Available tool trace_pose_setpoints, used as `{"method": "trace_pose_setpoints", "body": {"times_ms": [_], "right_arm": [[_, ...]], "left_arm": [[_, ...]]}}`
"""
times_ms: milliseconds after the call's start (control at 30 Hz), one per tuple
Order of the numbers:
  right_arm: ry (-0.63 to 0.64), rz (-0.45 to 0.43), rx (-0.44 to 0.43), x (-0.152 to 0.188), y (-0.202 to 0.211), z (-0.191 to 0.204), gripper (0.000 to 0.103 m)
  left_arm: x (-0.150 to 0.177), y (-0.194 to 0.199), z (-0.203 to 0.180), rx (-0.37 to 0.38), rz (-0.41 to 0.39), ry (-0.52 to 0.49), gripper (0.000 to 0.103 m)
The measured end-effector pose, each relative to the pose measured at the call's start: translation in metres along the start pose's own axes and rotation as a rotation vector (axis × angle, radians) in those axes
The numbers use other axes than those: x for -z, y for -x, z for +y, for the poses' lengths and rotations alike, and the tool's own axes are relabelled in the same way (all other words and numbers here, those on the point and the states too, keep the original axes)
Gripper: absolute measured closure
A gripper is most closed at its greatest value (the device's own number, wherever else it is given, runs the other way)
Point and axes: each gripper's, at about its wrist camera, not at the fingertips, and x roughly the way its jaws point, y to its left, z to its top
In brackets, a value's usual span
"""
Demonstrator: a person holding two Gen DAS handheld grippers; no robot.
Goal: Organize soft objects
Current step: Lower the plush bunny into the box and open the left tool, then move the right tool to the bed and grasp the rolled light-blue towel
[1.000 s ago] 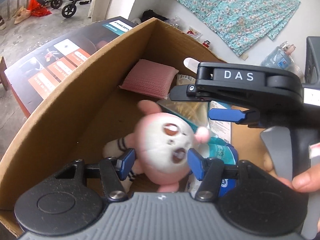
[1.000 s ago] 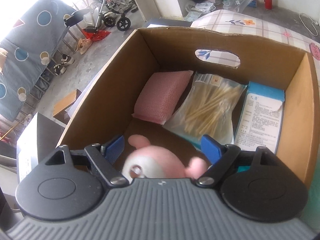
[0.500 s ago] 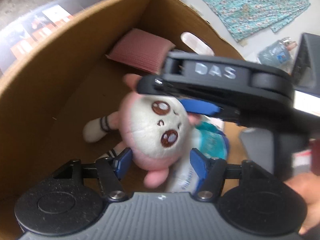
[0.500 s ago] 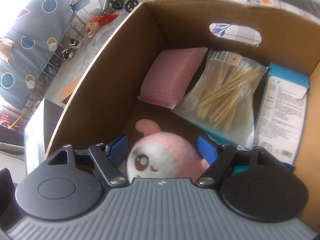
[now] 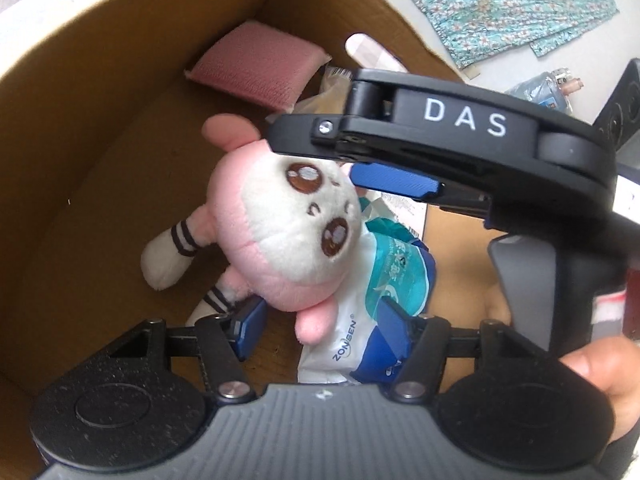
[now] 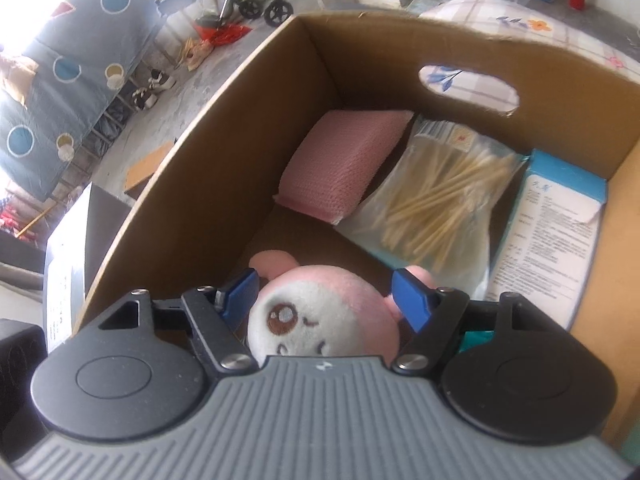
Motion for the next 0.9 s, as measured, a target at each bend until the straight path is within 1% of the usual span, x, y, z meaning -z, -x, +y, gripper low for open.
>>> {"method": "trace_pose_setpoints", "body": {"times_ms": [133,267,367,500,567,667,800,900], "right_arm": [[-0.023,-0.098,-0.053,0.006,0.030,-0.004,0.029],[-0.076,-0.220,-0.119,0.020,0.072,-0.011,0.029],[-0.122,-0.308,-0.150,0.038,0.105,-0.021,0.029],[-0.192,-0.417,-0.162,0.071,0.149,-0.041,0.029],[-0.230,-0.461,-0.146,0.089,0.170,-0.054,0.029],[-0.274,-0.519,-0.080,0.118,0.198,-0.072,0.029],[-0.325,-0.563,0.001,0.155,0.226,-0.097,0.029],[-0.362,-0.588,0.061,0.181,0.245,-0.115,0.029]], "left_arm": [[0.005,0.015,-0.006,-0.024,-0.069,-0.039,0.038],[0.012,0.029,-0.014,-0.042,-0.144,-0.086,0.036],[0.020,0.037,-0.023,-0.057,-0.187,-0.121,0.036],[0.032,0.046,-0.040,-0.051,-0.231,-0.183,0.036],[0.038,0.047,-0.053,-0.043,-0.246,-0.230,0.036],[0.053,0.047,-0.076,-0.023,-0.268,-0.312,0.036],[0.073,0.041,-0.111,0.018,-0.280,-0.434,0.036],[0.088,0.030,-0.143,0.058,-0.265,-0.514,0.036]]}}
